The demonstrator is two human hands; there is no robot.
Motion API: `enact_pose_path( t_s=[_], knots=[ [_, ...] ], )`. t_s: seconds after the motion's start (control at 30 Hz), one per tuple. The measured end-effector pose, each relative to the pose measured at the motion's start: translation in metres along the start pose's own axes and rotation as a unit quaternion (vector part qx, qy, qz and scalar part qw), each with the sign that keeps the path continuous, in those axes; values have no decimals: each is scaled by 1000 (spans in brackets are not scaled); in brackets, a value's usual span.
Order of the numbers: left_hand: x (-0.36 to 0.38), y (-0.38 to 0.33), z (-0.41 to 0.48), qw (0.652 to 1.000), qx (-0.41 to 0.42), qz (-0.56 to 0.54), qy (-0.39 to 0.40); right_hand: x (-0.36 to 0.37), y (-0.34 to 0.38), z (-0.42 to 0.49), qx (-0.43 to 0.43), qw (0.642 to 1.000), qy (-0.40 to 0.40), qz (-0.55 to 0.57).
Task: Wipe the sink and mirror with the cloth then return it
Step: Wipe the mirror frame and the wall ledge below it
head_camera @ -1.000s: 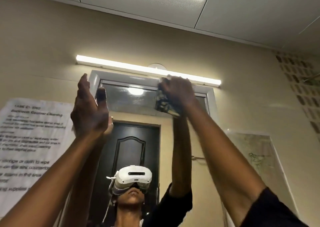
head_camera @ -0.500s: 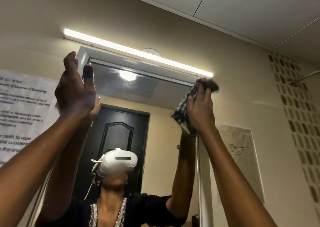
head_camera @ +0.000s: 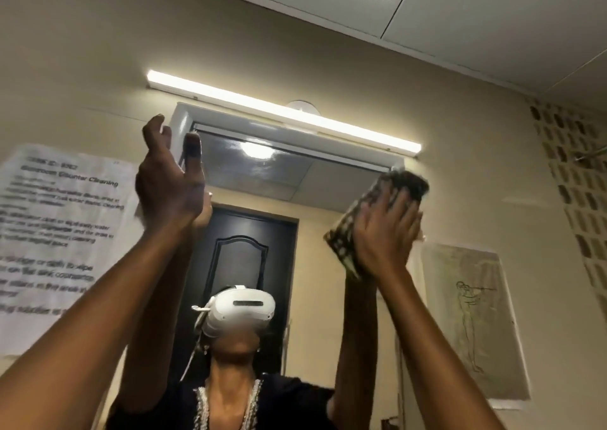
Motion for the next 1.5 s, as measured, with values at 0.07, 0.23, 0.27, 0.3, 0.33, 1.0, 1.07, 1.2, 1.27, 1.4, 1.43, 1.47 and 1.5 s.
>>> enact_pose_path(
  t_s=[0.07, 0.23, 0.27, 0.3, 0.33, 1.0, 1.07, 1.2, 1.27, 1.4, 1.43, 1.47, 1.5],
  knots=[
    [-1, 2, 2, 1000, -4, -18, -6, 1, 36, 36, -35, 999, 11, 12],
    [-6, 6, 4, 999, 10, -43, 1, 16, 159, 60, -192, 980, 41, 32],
    [-8, 6, 4, 999, 10, -50, 0, 20, 182, 56, -219, 974, 47, 30],
    [-10, 6, 4, 998, 7, -59, 1, 25, 202, 51, -243, 968, 60, 28],
    [-12, 6, 5, 998, -1, -70, 4, 30, 220, 45, -267, 961, 71, 24],
    [-31, 35, 24, 886, -207, -407, 83, 44, 285, -18, -536, 834, 129, -31],
    [-39, 34, 31, 925, -173, -324, 98, 44, 279, -49, -569, 808, 154, -30],
    [-38, 9, 39, 982, -76, -85, 148, 50, 250, -137, -614, 772, 160, 45],
    [-31, -1, 38, 981, -59, 1, 182, 56, 235, -185, -650, 739, 169, 38],
    [-18, -2, 30, 979, -55, -22, 197, 62, 214, -170, -654, 738, 167, -1],
    [-17, 2, 27, 978, -63, -55, 193, 57, 212, -150, -638, 753, 161, 8],
    [-18, 7, 23, 975, -76, -100, 183, 54, 209, -126, -614, 774, 155, 17],
    [-19, 14, 22, 972, -87, -141, 169, 49, 205, -96, -582, 799, 148, 18]
  ],
)
Point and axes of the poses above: each hand's wrist, its own z-axis towards the middle knuckle, its own x-axis out of the palm, y = z × x, the point moved 7 cm from there along z, towards the middle knuckle, and after that the axes turned 8 degrees about y, right-handed, at the moved point
